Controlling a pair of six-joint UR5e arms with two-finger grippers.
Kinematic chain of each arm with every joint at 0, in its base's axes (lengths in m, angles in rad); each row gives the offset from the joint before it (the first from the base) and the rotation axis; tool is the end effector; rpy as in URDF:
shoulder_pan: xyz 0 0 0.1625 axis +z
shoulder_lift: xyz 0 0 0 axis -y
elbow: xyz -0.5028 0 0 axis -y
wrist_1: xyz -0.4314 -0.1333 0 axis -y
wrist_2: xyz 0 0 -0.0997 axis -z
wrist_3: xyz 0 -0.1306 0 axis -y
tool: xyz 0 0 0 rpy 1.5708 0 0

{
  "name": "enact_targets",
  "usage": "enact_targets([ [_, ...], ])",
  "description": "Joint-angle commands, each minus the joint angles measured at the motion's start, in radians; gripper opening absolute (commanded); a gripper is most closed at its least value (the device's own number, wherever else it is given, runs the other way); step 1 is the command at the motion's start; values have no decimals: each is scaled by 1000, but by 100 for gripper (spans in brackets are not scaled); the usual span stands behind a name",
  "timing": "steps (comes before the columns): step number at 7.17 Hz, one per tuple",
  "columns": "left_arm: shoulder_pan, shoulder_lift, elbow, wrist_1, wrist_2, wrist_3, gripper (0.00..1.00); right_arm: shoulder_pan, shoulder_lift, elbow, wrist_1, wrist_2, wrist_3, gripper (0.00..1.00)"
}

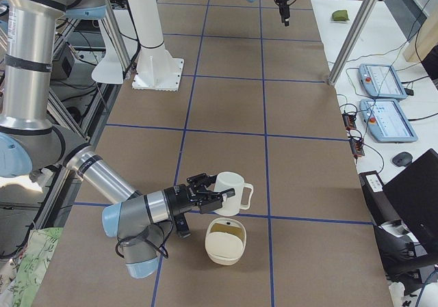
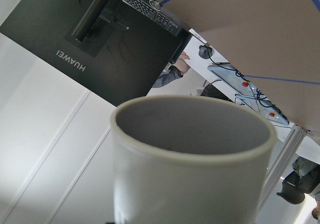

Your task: Left arm hands cup to right arm to dump lemon

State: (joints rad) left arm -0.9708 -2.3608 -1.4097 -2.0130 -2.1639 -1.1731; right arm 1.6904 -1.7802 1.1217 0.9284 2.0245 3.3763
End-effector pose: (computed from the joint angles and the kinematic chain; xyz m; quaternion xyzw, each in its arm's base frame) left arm 0.4295 -0.7346 0.2270 0.1138 0.5370 -0.0894 0.8311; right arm 0.1141 -0.3118 0.7909 -0.1806 -0.7663 0.6123 0.0722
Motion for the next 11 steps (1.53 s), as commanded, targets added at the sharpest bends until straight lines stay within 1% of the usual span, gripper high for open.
enact_targets([
  [1,18,0,-2,0,32,4,100,-1,13,16,21,20,-192,31],
  [2,18,0,-3,0,32,4,100,-1,13,29,47,49,-303,31],
  [3,20,2,-12,0,32,4,100,-3,15,68,47,86,-401,32],
  [4,20,3,-20,2,30,4,100,-5,13,95,46,145,-534,32],
  [5,23,3,-22,2,30,4,100,-5,12,98,46,205,-713,33],
  [6,23,3,-22,2,32,4,100,-5,4,96,44,239,-864,34],
  [7,24,5,-25,2,32,4,100,-5,-7,90,44,250,-1006,34],
  [8,24,5,-25,0,30,4,100,-5,-30,89,40,296,-1185,34],
  [9,24,5,-28,2,32,4,100,-5,-59,87,34,316,-1377,34],
  [10,29,5,-31,2,32,4,100,-5,-80,87,12,333,-1537,34],
  [11,32,6,-38,0,32,4,100,-5,-87,87,-37,353,-1706,34],
])
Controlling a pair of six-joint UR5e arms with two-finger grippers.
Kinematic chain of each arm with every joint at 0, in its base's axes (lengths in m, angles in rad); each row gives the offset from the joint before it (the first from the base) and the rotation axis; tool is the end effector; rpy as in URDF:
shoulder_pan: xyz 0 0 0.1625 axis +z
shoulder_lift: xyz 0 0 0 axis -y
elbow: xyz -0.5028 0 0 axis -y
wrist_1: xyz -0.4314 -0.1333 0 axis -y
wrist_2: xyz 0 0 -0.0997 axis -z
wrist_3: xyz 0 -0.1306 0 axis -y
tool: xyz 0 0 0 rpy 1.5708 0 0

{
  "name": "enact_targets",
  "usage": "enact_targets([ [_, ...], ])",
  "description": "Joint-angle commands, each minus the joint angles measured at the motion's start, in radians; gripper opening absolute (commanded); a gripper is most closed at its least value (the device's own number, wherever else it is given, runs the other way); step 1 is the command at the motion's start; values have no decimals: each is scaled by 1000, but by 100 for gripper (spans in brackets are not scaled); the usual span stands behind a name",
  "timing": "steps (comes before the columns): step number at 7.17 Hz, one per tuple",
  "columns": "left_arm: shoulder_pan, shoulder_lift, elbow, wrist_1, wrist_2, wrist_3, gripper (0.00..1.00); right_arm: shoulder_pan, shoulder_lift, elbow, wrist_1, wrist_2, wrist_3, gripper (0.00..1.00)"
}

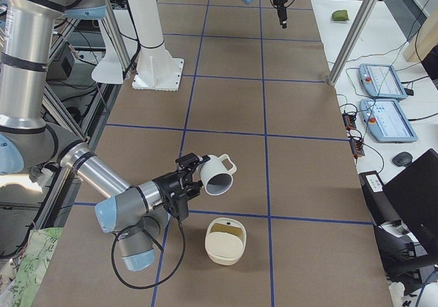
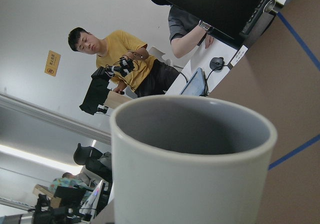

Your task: Left arm hands cup to right arm to dump lemon

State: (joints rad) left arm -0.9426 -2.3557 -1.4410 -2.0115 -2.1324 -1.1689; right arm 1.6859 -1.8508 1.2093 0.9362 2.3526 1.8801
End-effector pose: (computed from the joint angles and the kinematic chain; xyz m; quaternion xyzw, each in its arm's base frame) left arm 0.4429 -0.7182 0.2173 0.1266 0.5389 -0.0799 0.8289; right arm 0.0716 -0.2599 0.7815 0.2965 -0.7177 0.2967 0.5558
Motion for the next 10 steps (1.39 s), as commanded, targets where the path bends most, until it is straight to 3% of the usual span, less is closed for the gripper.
enact_targets([
  [1,7,1,-13,0,-3,0,100,0,-11,4,-121,34,-377,34],
  [4,13,0,-13,2,-9,-15,100,0,25,106,-563,34,-953,34],
  [6,15,1,-13,4,-18,-18,100,-5,109,171,-815,22,-1186,34],
  [7,16,-2,-9,2,-56,-75,100,-33,175,173,-920,-31,-1287,33],
  [10,16,1,-21,2,-66,-114,100,-226,277,237,-1167,-330,-1472,33],
])
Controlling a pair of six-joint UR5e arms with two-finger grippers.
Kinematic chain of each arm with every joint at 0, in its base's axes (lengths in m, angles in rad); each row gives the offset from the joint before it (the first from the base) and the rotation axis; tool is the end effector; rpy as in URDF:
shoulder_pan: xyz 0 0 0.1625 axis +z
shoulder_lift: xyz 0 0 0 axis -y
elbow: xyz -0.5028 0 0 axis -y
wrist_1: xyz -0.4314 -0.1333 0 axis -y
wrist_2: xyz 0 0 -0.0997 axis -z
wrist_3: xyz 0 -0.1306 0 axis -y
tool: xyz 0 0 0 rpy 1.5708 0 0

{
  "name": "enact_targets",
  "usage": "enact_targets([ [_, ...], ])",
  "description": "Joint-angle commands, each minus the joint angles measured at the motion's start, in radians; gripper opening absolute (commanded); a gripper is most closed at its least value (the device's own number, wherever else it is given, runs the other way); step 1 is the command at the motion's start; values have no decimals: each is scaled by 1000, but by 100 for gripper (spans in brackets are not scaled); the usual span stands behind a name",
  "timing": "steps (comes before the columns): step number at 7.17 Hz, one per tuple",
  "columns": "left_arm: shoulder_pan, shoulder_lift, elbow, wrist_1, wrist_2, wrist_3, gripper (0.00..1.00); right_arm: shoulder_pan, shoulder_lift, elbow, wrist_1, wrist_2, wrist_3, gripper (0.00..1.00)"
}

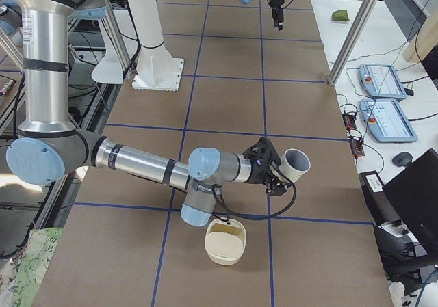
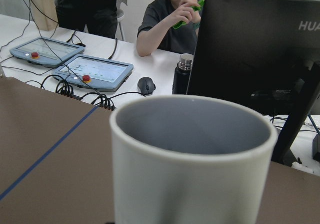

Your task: Left arm hands cup to right arm to dump lemon

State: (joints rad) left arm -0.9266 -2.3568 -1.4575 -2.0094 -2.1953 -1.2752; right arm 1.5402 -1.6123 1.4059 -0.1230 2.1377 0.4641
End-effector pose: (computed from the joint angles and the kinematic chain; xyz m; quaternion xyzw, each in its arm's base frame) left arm 0.4543 -0.6997 0.2066 0.0743 0.5609 -0.0968 0.8189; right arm 0.0467 -0.5396 0.6946 0.4857 -0.3573 0.0091 0.7977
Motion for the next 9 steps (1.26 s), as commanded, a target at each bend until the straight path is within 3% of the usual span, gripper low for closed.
enact_targets([
  [1,0,2,-6,0,-3,-7,100,-147,57,136,-251,-199,-65,33],
  [3,11,-12,-6,0,-36,-92,100,-338,104,424,-663,-464,-123,33],
  [4,11,-31,-6,0,-59,-137,100,-418,165,489,-804,-563,-122,33],
  [6,14,-42,-21,0,-66,-171,100,-654,235,490,-845,-900,-107,33],
  [7,14,-41,-27,0,-92,-173,100,-725,273,487,-843,-944,-104,34],
  [9,14,-56,-29,0,-110,-174,100,-904,351,464,-845,-1147,-98,35],
])
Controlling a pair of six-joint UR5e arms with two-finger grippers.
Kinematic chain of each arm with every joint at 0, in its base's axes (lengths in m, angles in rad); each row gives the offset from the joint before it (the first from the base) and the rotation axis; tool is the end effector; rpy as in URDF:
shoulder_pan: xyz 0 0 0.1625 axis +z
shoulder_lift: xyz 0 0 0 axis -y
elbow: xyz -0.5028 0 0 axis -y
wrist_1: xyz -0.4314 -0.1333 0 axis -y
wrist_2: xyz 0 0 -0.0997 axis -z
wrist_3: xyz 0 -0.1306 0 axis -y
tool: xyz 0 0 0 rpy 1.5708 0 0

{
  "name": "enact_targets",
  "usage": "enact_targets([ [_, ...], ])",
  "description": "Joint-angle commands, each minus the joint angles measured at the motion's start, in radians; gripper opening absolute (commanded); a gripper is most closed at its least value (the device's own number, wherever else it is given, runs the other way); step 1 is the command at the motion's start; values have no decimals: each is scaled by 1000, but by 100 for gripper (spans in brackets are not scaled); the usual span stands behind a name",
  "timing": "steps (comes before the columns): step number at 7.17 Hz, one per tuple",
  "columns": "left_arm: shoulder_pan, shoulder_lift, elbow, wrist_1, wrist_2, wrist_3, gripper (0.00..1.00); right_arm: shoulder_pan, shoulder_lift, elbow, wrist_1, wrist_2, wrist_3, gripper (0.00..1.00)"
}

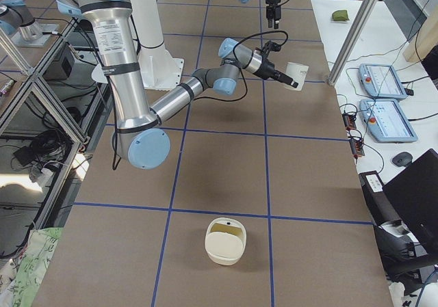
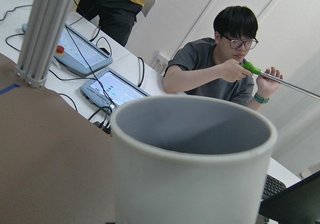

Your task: Left arm hands cup to right arm to dump lemon

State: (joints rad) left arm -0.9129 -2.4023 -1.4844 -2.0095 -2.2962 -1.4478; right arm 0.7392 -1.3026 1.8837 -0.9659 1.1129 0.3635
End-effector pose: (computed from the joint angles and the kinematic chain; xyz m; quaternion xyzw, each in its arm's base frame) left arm 0.4625 -0.6748 0.1533 0.0024 0.5990 -0.1158 0.7923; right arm -0.3441 -0.5722 0.3621 0.5558 -0.1506 -0.0639 0.8150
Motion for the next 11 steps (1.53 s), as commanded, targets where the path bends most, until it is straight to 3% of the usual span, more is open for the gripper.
enact_targets([
  [1,0,-20,-4,0,-44,-17,100,-188,93,-27,-16,-236,3,35],
  [2,0,-37,-2,-20,-48,-102,100,-231,136,-38,-52,-305,3,35],
  [5,14,-73,-4,-55,-48,-210,100,-308,154,-41,-79,-408,3,35],
  [7,38,-73,3,-129,-43,-273,100,-357,213,-43,-161,-478,3,35],
  [11,60,-75,-2,-129,-45,-279,98,-369,276,-115,-169,-489,5,35],
])
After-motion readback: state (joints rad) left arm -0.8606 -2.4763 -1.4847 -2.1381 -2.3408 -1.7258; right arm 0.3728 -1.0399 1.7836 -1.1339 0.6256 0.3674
